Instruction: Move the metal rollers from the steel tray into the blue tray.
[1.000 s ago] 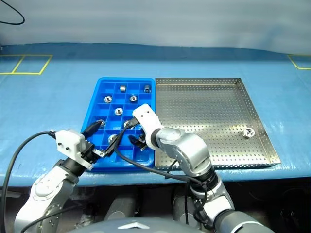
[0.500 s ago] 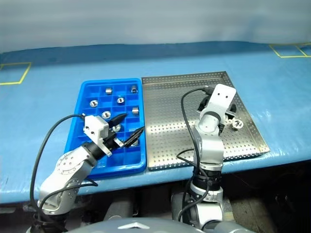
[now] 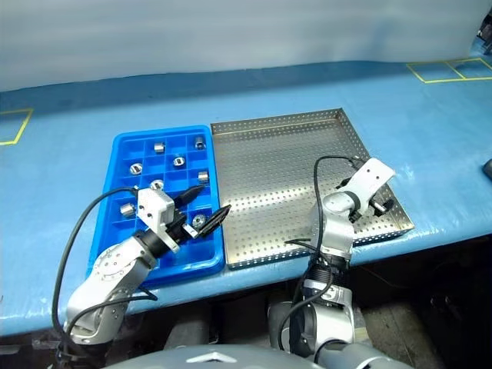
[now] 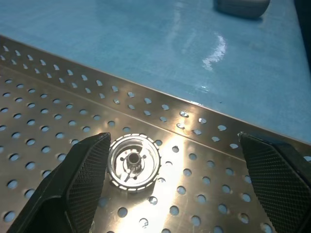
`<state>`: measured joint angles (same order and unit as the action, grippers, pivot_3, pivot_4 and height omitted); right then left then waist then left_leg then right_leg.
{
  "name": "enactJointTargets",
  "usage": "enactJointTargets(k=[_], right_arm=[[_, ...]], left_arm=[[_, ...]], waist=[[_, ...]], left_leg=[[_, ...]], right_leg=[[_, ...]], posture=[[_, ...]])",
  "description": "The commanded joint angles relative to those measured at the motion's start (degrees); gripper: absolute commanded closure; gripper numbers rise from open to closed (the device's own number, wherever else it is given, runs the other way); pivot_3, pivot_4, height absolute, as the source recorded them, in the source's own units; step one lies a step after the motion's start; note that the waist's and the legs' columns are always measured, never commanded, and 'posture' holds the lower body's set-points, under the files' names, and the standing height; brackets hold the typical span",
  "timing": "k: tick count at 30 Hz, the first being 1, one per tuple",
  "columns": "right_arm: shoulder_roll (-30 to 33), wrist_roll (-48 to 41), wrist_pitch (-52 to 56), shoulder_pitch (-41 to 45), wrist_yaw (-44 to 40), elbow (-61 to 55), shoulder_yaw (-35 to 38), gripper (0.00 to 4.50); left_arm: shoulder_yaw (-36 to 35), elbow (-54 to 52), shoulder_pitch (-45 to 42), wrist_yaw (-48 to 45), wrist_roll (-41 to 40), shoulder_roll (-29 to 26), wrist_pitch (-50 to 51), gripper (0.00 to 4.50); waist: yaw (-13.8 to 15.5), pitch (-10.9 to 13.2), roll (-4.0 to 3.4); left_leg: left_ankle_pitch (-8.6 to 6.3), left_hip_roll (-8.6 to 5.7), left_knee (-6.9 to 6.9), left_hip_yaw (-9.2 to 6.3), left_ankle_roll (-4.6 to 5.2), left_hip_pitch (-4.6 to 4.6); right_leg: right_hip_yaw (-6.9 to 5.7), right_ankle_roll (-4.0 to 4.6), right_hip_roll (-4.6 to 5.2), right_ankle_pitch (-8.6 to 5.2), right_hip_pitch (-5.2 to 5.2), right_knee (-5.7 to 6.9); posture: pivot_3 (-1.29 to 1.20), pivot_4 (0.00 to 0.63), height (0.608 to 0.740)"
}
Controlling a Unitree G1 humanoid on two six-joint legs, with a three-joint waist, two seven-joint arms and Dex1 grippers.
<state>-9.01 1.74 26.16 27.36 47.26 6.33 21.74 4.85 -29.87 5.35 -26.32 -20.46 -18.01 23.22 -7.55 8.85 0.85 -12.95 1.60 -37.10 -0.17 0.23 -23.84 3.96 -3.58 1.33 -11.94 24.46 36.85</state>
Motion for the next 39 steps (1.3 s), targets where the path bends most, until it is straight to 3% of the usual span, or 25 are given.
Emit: enactJointTargets(k=[1,12,15,27,36,39], right_arm=[[-1.67,-0.61,-2.78,2.92,-0.2,0.17,-1.34,0.04],[1.8,-3.11,-7.13,4.96,1.89,10.49,1.86,0.04],[2.7,-3.12,-7.66,5.42,2.75,12.26,2.51,0.56],[5.29,-2.74,-8.12,4.7,2.91,12.57,2.55,4.47],[0.81,-8.66,4.05,4.58,-1.73,4.06,2.7,4.47],[-0.76,-9.59,5.76,5.03,-2.12,1.36,1.97,3.86]], left_arm=[[-0.6,-3.67,-0.1,0.29,-0.55,-0.07,-0.82,0.0],[-0.05,-4.13,-0.56,0.7,-0.74,0.23,-0.45,0.0],[-0.08,-4.07,-0.53,0.71,-0.99,0.29,-0.48,0.0],[-0.36,-3.8,-0.47,1.2,-1.37,0.35,-0.86,0.0],[-0.35,-3.9,-0.3,1.52,-1.23,0.27,-0.82,0.0],[-0.35,-4.11,-0.08,1.51,-1.34,0.26,-0.72,0.0]], waist=[[0.37,0.02,-0.03],[1.56,0.02,-0.04],[1.81,0.02,-0.04],[2.4,0.02,-0.04],[2.66,0.03,-0.06],[2.95,0.04,-0.09]], left_leg=[[0.0,0.0,0.0,0.0,0.0,-0.01],[0.0,-0.03,0.02,-0.01,0.0,-0.01],[0.0,-0.03,0.02,-0.01,0.0,-0.01],[0.0,-0.04,0.01,-0.01,0.0,0.0],[0.0,0.0,0.01,-0.01,0.0,0.02],[0.0,-0.01,0.0,-0.02,0.0,0.0]], right_leg=[[0.0,0.0,0.0,0.0,0.0,0.0],[0.01,-0.01,0.01,0.02,-0.02,-0.02],[0.01,0.0,0.01,0.01,-0.02,-0.02],[0.02,0.0,0.0,0.01,-0.03,-0.02],[0.01,0.0,-0.02,0.01,-0.03,-0.01],[0.0,0.02,-0.02,0.0,-0.04,-0.01]], posture=[[-0.04,0.15,0.74],[-0.02,0.15,0.74],[-0.02,0.15,0.74],[-0.01,0.15,0.74],[-0.01,0.15,0.74],[-0.01,0.15,0.74]])
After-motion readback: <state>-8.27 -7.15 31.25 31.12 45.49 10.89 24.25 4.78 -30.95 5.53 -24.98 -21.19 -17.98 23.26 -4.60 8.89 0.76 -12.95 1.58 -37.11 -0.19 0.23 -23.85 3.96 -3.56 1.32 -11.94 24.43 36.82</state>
